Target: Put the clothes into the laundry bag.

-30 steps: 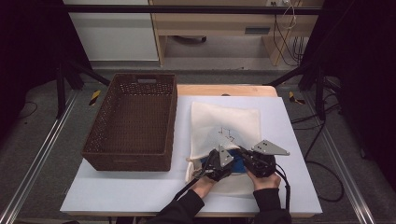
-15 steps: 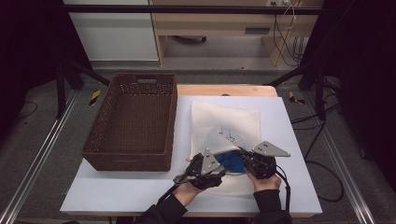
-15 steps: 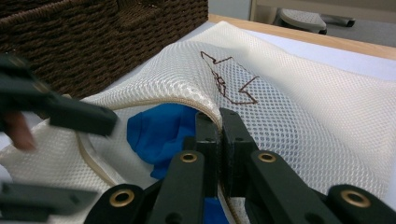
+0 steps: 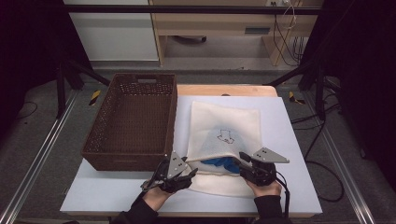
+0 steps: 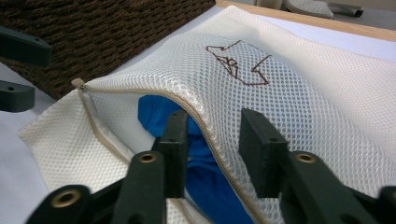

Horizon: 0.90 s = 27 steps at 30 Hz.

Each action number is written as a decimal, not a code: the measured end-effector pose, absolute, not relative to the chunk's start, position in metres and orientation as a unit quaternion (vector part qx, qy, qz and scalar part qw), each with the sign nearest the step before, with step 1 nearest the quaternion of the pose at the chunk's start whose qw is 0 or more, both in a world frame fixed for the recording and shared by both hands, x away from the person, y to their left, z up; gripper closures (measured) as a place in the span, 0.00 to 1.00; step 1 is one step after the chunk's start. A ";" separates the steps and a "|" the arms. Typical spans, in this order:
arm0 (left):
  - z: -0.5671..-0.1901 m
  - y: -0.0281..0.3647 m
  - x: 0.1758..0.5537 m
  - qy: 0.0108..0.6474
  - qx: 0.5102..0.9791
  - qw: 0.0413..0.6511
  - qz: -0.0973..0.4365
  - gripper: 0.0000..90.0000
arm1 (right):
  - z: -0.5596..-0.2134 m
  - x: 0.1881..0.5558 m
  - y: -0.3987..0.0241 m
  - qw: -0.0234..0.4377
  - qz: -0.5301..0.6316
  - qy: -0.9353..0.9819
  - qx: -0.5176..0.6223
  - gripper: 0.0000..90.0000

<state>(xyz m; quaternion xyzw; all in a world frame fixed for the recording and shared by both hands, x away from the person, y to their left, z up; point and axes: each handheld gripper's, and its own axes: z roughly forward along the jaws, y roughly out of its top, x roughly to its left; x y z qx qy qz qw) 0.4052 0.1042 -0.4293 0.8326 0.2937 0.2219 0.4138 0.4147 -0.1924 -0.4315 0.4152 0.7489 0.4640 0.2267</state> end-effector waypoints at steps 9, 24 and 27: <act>-0.447 0.114 0.404 0.305 0.841 0.389 0.218 0.50 | -0.425 0.398 -0.213 0.261 0.463 0.727 0.435 0.43; -0.470 0.127 0.419 0.328 0.851 0.361 0.196 0.71 | -0.468 0.402 -0.244 0.228 0.360 0.749 0.507 0.53; -0.472 0.127 0.421 0.331 0.852 0.363 0.182 0.77 | -0.471 0.405 -0.242 0.218 0.346 0.757 0.510 0.59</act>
